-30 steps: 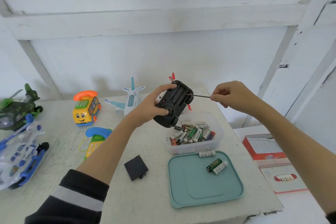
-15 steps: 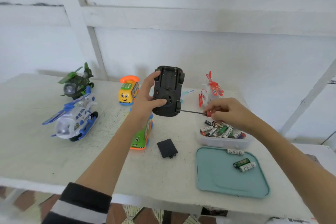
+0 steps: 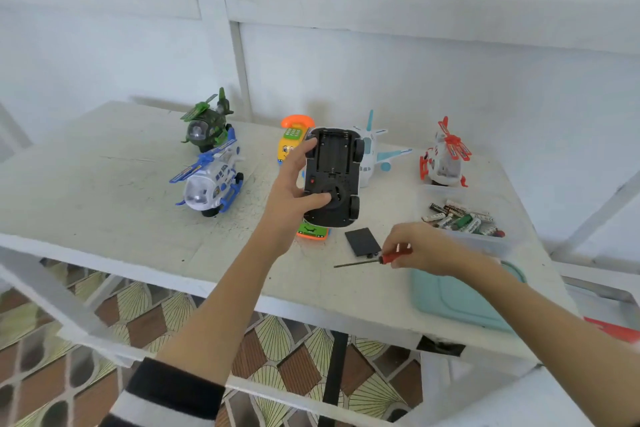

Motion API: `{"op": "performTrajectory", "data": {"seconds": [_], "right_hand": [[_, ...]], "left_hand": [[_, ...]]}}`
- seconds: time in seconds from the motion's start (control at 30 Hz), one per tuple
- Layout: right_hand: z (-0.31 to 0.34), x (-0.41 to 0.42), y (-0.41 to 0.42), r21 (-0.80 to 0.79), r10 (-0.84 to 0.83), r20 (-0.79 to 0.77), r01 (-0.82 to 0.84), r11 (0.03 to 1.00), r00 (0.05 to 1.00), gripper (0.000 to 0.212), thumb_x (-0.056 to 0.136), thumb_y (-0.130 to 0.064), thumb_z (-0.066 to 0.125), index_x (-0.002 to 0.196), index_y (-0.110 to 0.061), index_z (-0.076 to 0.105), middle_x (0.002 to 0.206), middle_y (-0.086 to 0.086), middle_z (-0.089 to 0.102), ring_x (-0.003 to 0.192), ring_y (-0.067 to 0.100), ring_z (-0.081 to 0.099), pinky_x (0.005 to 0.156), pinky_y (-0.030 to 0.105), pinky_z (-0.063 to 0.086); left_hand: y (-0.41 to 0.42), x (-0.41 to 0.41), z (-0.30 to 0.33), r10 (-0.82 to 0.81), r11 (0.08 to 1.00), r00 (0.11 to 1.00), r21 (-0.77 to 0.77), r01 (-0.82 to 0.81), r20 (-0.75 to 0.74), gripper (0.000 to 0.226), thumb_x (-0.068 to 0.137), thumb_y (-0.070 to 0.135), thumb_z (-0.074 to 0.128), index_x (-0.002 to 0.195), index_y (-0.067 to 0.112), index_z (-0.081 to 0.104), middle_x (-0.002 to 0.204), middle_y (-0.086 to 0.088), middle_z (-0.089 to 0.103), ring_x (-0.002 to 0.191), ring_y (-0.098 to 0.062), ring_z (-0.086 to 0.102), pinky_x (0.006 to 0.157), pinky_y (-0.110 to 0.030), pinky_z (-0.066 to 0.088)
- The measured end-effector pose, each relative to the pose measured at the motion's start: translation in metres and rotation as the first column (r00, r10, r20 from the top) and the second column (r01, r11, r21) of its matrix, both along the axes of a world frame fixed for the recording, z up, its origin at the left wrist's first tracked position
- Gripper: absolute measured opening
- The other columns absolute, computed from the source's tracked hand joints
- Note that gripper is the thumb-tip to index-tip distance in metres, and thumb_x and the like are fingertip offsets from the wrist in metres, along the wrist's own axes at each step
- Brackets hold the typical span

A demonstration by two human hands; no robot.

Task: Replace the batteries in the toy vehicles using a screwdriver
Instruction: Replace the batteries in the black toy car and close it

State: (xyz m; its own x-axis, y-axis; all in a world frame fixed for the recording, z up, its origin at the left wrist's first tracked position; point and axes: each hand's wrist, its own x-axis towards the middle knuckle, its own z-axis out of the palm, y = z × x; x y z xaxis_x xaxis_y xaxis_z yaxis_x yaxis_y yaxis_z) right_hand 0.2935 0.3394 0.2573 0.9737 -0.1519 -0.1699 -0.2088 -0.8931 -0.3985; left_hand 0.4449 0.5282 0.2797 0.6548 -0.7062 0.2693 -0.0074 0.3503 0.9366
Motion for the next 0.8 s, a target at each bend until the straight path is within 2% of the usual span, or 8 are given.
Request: {"op": "performTrajectory", "data": {"seconds": [0.07, 0.17, 0.23, 0.33, 0.53, 0.67, 0.8], "right_hand": [[-0.007, 0.001, 0.004, -0.032, -0.001, -0.014, 0.000, 0.999, 1.000, 0.018, 0.079, -0.013, 0.071, 0.096, -0.016, 0.071, 0.092, -0.003, 0.056, 0.084, 0.015, 0.055, 0.080, 0.027, 0.045], [-0.016, 0.001, 0.008, -0.097, 0.009, -0.021, -0.011, 0.995, 1.000, 0.021, 0.079, -0.013, 0.069, 0.099, -0.018, 0.071, 0.090, -0.004, 0.051, 0.085, 0.014, 0.051, 0.080, 0.029, 0.043], [-0.019, 0.001, 0.009, -0.133, 0.008, -0.023, -0.010, 0.991, 1.000, 0.021, 0.080, -0.013, 0.066, 0.099, -0.020, 0.071, 0.090, -0.004, 0.051, 0.088, 0.015, 0.051, 0.081, 0.031, 0.044], [-0.021, 0.002, 0.007, -0.132, 0.000, -0.035, -0.004, 0.991, 0.999, 0.023, 0.081, -0.015, 0.065, 0.102, -0.021, 0.070, 0.092, -0.005, 0.051, 0.090, 0.013, 0.049, 0.082, 0.031, 0.043], [-0.024, 0.004, 0.003, -0.129, 0.016, -0.036, -0.020, 0.991, 0.999, 0.023, 0.081, -0.015, 0.065, 0.102, -0.023, 0.069, 0.092, -0.006, 0.052, 0.096, 0.015, 0.051, 0.085, 0.031, 0.045], [-0.025, 0.005, 0.002, -0.124, 0.018, -0.029, -0.022, 0.992, 0.999, 0.023, 0.080, -0.016, 0.065, 0.101, -0.025, 0.069, 0.092, -0.007, 0.052, 0.096, 0.014, 0.050, 0.086, 0.034, 0.045], [-0.023, 0.000, -0.001, -0.077, 0.002, 0.027, 0.000, 0.997, 1.000, 0.024, 0.079, -0.010, 0.068, 0.102, -0.017, 0.068, 0.095, -0.006, 0.053, 0.093, 0.011, 0.049, 0.083, 0.026, 0.042]], "left_hand": [[0.006, -0.007, -0.001, -0.004, 1.000, 1.000, 0.015, 0.004, -0.004, 0.078, 0.071, -0.008, 0.060, 0.138, 0.030, 0.044, 0.147, -0.002, 0.042, 0.119, -0.017, 0.060, 0.091, -0.043, 0.055], [0.013, -0.015, -0.004, 0.004, 1.000, 1.000, 0.025, -0.004, -0.015, 0.078, 0.070, -0.007, 0.060, 0.137, 0.032, 0.044, 0.142, 0.002, 0.045, 0.118, -0.015, 0.060, 0.091, -0.042, 0.055], [0.016, -0.019, -0.005, 0.004, 1.000, 1.000, 0.028, -0.004, -0.017, 0.077, 0.071, -0.006, 0.061, 0.134, 0.035, 0.046, 0.142, 0.002, 0.045, 0.122, -0.021, 0.057, 0.094, -0.045, 0.054], [0.019, -0.022, -0.005, 0.017, 0.999, 1.000, 0.027, -0.016, -0.020, 0.076, 0.072, -0.006, 0.062, 0.132, 0.038, 0.048, 0.144, 0.001, 0.044, 0.125, -0.028, 0.055, 0.097, -0.050, 0.052], [0.015, -0.028, -0.001, 0.034, 0.999, 0.999, 0.026, -0.033, -0.019, 0.076, 0.073, -0.007, 0.060, 0.133, 0.037, 0.047, 0.144, 0.003, 0.045, 0.123, -0.025, 0.057, 0.093, -0.048, 0.054], [0.013, -0.031, -0.002, 0.036, 0.999, 0.999, 0.039, -0.036, -0.008, 0.076, 0.073, -0.007, 0.061, 0.131, 0.039, 0.048, 0.144, 0.001, 0.045, 0.124, -0.030, 0.056, 0.094, -0.052, 0.053], [0.010, -0.033, -0.003, 0.034, 0.998, 0.999, 0.045, -0.034, -0.015, 0.076, 0.073, -0.007, 0.062, 0.132, 0.039, 0.048, 0.144, 0.003, 0.046, 0.125, -0.028, 0.055, 0.095, -0.052, 0.052]]}}
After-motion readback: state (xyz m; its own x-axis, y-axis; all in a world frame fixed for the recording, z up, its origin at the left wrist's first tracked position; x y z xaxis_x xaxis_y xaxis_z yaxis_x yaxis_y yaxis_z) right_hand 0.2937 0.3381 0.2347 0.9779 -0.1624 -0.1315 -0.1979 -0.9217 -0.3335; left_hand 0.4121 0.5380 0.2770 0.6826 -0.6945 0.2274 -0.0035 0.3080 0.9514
